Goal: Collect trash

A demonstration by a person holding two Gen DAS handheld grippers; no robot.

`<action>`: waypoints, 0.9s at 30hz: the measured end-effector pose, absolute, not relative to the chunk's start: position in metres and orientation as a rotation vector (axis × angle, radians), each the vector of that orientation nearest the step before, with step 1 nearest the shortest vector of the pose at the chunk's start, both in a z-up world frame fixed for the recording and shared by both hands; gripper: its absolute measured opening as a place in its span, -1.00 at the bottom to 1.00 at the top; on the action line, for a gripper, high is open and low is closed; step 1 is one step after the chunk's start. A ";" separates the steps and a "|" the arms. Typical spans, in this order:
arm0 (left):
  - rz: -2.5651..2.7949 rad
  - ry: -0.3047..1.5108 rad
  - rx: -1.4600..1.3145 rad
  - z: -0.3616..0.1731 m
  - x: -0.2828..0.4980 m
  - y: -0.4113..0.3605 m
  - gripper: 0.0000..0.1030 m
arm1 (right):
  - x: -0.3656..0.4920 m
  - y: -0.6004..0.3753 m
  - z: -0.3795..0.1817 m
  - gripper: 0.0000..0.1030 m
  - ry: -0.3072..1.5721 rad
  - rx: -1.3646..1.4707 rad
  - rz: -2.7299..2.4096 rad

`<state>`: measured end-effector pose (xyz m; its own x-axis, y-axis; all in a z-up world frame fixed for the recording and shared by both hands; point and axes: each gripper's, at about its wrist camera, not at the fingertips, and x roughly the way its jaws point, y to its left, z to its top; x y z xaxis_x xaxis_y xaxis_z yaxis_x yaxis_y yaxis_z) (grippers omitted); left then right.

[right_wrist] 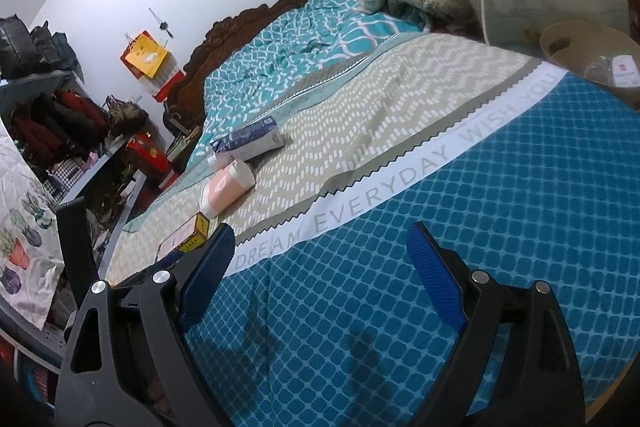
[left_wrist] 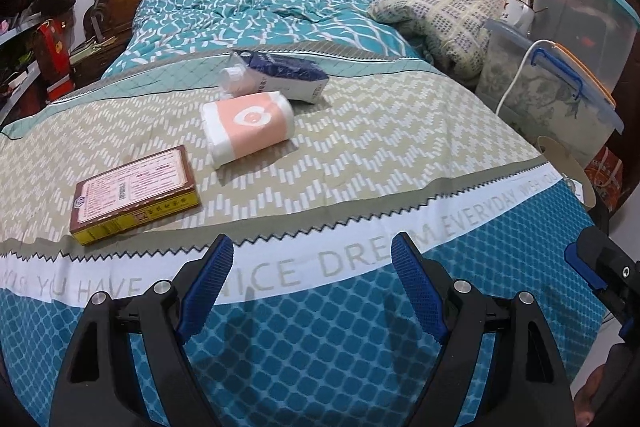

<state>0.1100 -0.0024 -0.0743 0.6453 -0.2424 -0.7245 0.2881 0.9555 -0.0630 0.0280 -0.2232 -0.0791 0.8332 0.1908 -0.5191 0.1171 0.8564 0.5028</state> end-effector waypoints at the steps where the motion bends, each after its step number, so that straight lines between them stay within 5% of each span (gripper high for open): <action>1: -0.299 0.817 0.059 -0.075 0.111 0.001 0.50 | 0.031 -0.220 -0.080 0.70 0.599 0.545 0.047; 27: -0.286 0.835 0.057 -0.079 0.118 0.048 0.51 | 0.056 -0.197 -0.097 0.70 0.671 0.512 0.112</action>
